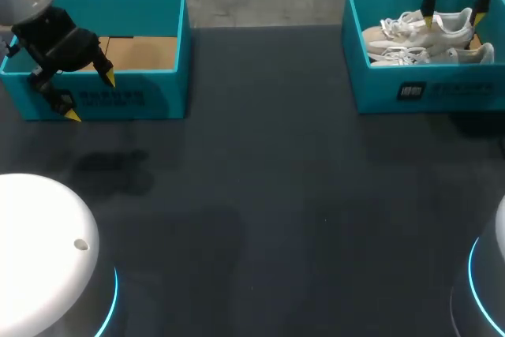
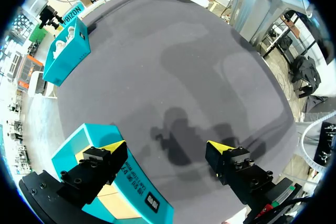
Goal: Take the shoe out of the shoebox, open the shoe tongue, remove and reinsert the insole, then place the shoe into the shoebox
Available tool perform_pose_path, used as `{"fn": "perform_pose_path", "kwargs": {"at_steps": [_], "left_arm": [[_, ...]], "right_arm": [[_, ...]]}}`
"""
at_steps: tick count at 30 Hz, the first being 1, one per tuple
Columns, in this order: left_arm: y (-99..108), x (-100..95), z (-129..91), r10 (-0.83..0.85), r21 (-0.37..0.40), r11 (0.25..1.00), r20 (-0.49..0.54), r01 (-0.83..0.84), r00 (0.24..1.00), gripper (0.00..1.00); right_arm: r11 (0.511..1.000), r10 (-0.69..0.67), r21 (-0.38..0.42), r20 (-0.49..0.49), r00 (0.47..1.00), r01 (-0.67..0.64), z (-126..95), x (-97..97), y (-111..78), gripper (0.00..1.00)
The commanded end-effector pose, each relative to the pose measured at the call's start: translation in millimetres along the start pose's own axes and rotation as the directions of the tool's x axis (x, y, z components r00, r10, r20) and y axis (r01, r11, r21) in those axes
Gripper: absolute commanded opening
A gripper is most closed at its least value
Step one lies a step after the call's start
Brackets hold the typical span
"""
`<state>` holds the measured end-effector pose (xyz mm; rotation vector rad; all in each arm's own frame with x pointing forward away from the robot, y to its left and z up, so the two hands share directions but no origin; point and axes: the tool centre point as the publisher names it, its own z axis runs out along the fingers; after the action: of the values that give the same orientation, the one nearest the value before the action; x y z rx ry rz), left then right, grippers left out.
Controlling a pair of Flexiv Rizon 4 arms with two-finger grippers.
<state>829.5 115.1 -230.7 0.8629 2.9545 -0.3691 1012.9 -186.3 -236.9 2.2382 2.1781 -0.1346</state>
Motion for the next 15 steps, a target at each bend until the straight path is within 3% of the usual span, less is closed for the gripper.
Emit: {"fn": "perform_pose_path", "kwargs": {"at_steps": [1, 6, 11, 15], "left_arm": [[-0.2, 0.0, -0.3, 0.0, -0.003, 1.0, -0.003, 0.0, 1.0, 1.0], [-0.8, -0.1, -4.5, -0.024, -0.011, 1.0, -0.015, 0.024, 1.0, 1.0], [-1.6, -0.5, -24.9, -0.276, -0.128, 0.955, -0.042, 0.269, 0.96, 1.0], [4.7, 5.6, -43.7, -0.456, -0.201, 0.87, 0.021, 0.451, 0.89, 1.0]], "right_arm": [[0.998, 0.01, -0.054, -0.002, 1.0, -0.01, 4.3, 4.2, -26.0, 1.0], [0.998, 0.036, -0.053, -0.007, 0.999, -0.036, 5.1, 10.1, -42.1, 1.0], [0.996, 0.068, -0.057, -0.02, 0.998, -0.069, 7.2, 14.0, -58.9, 1.0], [0.993, 0.105, -0.054, -0.035, 0.994, -0.107, 11.5, 16.8, -74.0, 1.0]]}}
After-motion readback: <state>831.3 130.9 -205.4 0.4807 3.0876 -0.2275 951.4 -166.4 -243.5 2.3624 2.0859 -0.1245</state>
